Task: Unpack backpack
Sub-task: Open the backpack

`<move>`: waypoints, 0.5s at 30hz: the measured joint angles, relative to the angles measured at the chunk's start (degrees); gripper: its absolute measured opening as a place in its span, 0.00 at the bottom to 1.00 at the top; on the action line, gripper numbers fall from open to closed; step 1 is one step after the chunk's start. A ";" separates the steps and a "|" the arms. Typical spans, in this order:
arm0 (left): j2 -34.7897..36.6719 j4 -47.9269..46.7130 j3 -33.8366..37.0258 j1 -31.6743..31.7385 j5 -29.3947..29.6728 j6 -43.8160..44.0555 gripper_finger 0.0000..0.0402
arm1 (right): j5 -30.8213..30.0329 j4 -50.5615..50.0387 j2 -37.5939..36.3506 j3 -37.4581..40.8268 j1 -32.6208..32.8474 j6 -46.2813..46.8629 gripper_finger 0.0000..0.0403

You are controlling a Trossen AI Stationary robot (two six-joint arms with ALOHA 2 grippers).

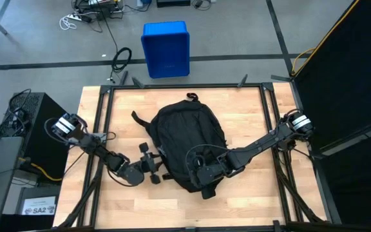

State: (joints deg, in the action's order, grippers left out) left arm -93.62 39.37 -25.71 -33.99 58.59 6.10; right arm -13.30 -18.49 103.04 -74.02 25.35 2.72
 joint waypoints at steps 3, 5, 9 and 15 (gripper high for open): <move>0.00 1.12 0.00 1.03 -0.05 -1.44 0.19 | -0.80 0.87 0.00 0.00 -0.01 -1.03 0.03; 0.00 2.18 0.00 1.51 -0.24 -2.41 0.19 | -1.22 1.06 0.00 0.00 -0.01 -1.61 0.03; 0.00 4.50 0.00 2.16 -0.49 -4.86 0.19 | -2.08 1.12 0.00 0.00 -0.01 -2.56 0.02; 0.00 4.57 0.00 2.66 -4.63 -7.55 0.19 | -2.10 1.20 0.00 0.00 -0.01 -2.80 0.01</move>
State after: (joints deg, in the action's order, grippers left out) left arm -93.62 43.93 -25.71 -31.33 53.96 -1.46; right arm -15.40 -17.29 103.04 -74.02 25.34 -0.08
